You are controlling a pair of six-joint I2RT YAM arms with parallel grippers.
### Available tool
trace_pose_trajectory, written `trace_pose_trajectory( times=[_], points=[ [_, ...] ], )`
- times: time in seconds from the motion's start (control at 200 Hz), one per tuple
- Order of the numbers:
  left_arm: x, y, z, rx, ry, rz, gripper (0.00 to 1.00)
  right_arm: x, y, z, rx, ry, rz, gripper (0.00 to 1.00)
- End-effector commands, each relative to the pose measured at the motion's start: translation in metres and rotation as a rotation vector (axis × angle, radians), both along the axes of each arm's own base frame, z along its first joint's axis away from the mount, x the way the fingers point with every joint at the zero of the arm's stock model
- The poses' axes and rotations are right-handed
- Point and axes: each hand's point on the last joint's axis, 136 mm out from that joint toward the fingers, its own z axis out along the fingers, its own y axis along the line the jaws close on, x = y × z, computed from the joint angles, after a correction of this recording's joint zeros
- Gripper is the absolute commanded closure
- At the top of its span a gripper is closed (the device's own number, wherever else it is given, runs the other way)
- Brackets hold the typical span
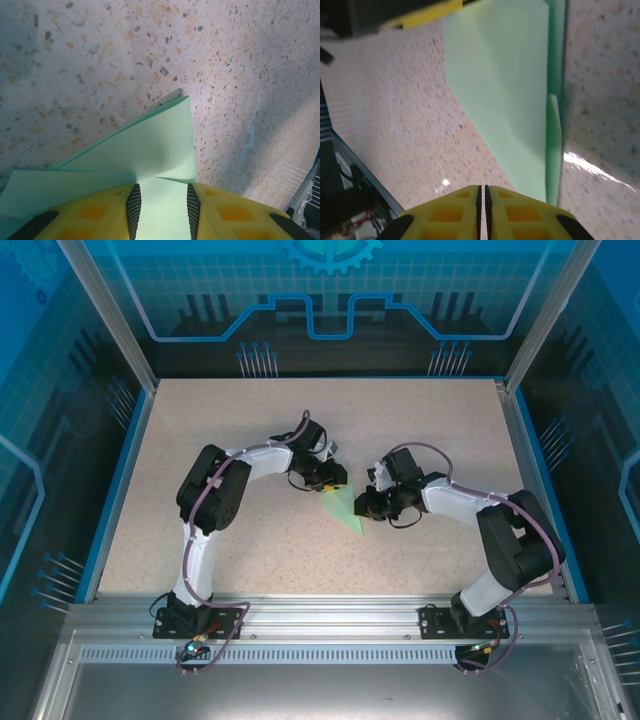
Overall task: Fold a paper plane with a square sheet of paper (fold left side to right side)
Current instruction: Fourth fold the wing at the center of the table.
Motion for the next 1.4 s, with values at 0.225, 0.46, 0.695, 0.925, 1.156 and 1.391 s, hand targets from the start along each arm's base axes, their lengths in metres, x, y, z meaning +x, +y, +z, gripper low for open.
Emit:
trace_pose_trajectory(
  times=[0.225,0.46,0.695,0.925,1.156,1.391],
  points=[
    [-0.009,0.018,-0.032,0.086,0.055,0.035,0.65,0.037,0.035,-0.015,0.027,0.000,-0.148,0.87],
    [-0.008,0.018,-0.032,0.088,0.056,0.032,0.66,0.051,0.042,-0.027,-0.019,-0.015,-0.165,0.87],
    [-0.008,0.018,-0.032,0.091,0.056,0.032,0.66,0.051,0.039,-0.042,-0.070,0.002,-0.162,0.87],
    [-0.008,0.019,-0.036,0.103,0.064,0.035,0.66,0.027,0.024,-0.054,-0.160,0.069,-0.120,0.87],
    [-0.007,0.020,-0.041,0.112,0.072,0.039,0.67,0.005,0.011,-0.053,-0.213,0.103,-0.069,0.87],
    [-0.007,0.020,-0.044,0.115,0.076,0.039,0.67,-0.019,0.001,-0.057,-0.243,0.151,-0.008,0.87]
  ],
)
